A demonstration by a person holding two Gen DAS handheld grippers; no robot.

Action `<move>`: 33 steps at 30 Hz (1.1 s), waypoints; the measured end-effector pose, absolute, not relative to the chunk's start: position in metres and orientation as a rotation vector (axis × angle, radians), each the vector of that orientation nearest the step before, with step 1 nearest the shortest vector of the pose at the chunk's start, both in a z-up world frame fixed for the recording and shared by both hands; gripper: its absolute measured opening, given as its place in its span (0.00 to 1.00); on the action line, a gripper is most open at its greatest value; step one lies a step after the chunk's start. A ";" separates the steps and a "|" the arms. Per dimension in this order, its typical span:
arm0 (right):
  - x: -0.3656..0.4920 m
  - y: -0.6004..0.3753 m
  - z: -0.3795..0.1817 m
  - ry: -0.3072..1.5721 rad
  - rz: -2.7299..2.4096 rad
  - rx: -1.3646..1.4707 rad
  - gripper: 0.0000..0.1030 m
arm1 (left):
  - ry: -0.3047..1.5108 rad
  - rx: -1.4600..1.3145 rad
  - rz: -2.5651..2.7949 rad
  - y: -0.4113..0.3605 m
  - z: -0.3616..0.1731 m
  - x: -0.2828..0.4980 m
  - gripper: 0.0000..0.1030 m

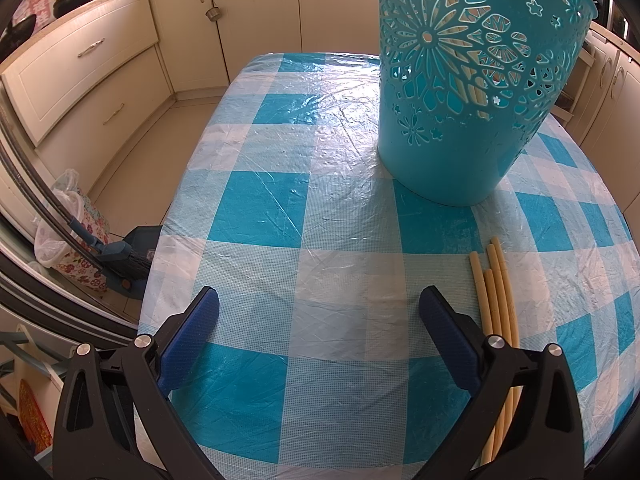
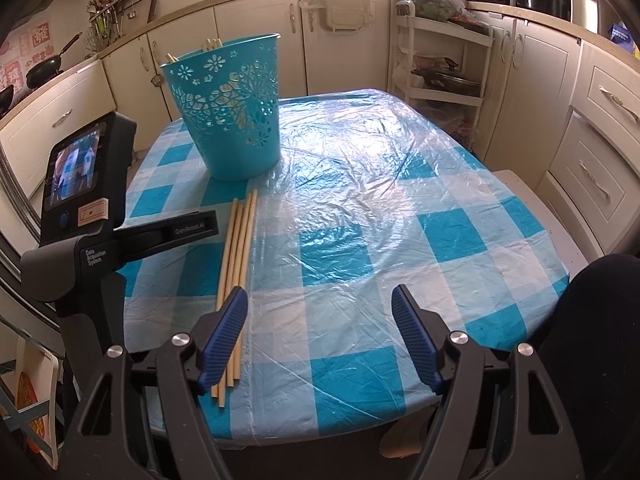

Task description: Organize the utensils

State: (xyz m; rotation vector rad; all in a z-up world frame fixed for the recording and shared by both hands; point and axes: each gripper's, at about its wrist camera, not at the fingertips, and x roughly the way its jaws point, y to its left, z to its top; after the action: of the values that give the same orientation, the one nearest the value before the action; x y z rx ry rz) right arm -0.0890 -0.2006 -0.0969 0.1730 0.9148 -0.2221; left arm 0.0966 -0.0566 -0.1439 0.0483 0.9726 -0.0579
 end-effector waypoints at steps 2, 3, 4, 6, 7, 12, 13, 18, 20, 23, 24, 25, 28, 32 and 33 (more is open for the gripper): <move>-0.089 -0.202 -0.100 0.927 -0.229 0.178 0.70 | 0.973 0.048 -0.058 -0.057 -0.144 0.097 0.93; -0.089 -0.201 -0.100 0.930 -0.231 0.179 0.70 | 0.973 0.048 -0.058 -0.057 -0.144 0.097 0.93; -0.089 -0.201 -0.100 0.931 -0.232 0.177 0.70 | 0.973 0.048 -0.058 -0.057 -0.144 0.097 0.93; -0.089 -0.199 -0.099 0.929 -0.232 0.171 0.70 | 0.973 0.048 -0.058 -0.057 -0.144 0.097 0.93; -0.089 -0.198 -0.099 0.928 -0.230 0.167 0.70 | 0.973 0.048 -0.058 -0.057 -0.144 0.097 0.93; -0.091 -0.195 -0.095 0.924 -0.226 0.155 0.70 | 0.973 0.048 -0.058 -0.057 -0.144 0.097 0.93; -0.091 -0.195 -0.095 0.924 -0.226 0.154 0.70 | 0.973 0.048 -0.058 -0.057 -0.144 0.097 0.93; -0.091 -0.196 -0.094 0.930 -0.232 0.151 0.70 | 0.973 0.048 -0.058 -0.057 -0.144 0.097 0.93; -0.092 -0.197 -0.094 0.931 -0.240 0.153 0.70 | 0.973 0.048 -0.058 -0.057 -0.144 0.097 0.93; -0.093 -0.200 -0.094 0.936 -0.252 0.155 0.70 | 0.973 0.049 -0.058 -0.057 -0.144 0.097 0.93; -0.093 -0.200 -0.095 0.939 -0.255 0.153 0.70 | 0.973 0.049 -0.058 -0.057 -0.144 0.097 0.93; -0.094 -0.201 -0.096 0.944 -0.259 0.155 0.70 | 0.973 0.049 -0.058 -0.057 -0.143 0.097 0.93; -0.094 -0.204 -0.097 0.949 -0.269 0.166 0.70 | 0.973 0.049 -0.058 -0.057 -0.143 0.097 0.93; -0.096 -0.206 -0.095 0.937 -0.268 0.173 0.71 | 0.973 0.049 -0.057 -0.057 -0.144 0.097 0.93; -0.097 -0.206 -0.095 0.935 -0.267 0.175 0.71 | 0.973 0.049 -0.057 -0.057 -0.144 0.097 0.93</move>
State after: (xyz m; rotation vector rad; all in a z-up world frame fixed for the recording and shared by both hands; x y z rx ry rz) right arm -0.0969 -0.2061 -0.0949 0.1749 0.9354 -0.2669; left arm 0.0967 -0.0569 -0.1436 0.0488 0.9730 -0.0572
